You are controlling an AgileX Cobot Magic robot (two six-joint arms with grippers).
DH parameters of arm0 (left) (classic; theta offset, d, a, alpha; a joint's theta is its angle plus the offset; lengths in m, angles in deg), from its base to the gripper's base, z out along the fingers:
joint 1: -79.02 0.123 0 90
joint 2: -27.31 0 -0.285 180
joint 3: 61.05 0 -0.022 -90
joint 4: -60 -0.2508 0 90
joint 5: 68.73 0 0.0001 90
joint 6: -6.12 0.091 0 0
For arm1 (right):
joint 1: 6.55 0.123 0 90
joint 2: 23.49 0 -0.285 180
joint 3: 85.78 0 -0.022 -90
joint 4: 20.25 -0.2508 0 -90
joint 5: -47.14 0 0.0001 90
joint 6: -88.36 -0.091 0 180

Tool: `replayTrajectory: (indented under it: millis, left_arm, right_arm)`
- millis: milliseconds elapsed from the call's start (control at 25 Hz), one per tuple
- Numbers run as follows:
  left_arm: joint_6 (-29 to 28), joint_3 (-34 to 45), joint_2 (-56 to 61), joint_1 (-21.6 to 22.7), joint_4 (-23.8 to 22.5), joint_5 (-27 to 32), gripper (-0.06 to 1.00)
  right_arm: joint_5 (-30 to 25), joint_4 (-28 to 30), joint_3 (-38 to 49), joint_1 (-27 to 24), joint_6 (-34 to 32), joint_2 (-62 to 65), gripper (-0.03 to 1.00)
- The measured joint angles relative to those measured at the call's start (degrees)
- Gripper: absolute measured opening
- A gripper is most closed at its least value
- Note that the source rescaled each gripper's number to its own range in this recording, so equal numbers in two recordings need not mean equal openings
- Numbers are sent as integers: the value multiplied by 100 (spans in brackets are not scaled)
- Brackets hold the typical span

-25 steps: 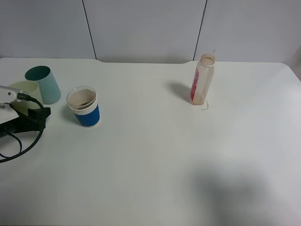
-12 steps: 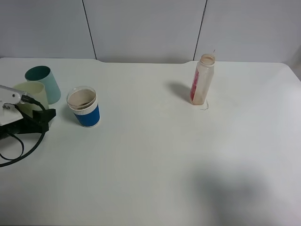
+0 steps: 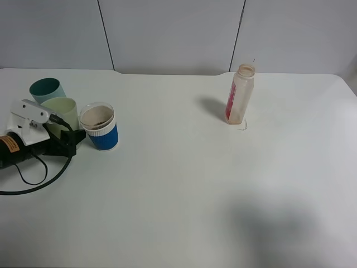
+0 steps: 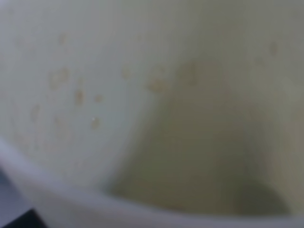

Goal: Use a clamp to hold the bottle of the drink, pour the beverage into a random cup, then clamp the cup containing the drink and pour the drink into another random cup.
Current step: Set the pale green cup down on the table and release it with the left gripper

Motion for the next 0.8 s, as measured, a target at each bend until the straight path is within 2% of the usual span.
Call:
replayTrajectory:
  millis: [400,800]
  left_arm:
    - [0,-375,-115,0,41,0,1]
    - [52,-416,-243,0,41,0,1]
  right_arm:
    - [0,0,0,0,0,0,98]
    - [0,0,0,0,0,0,98]
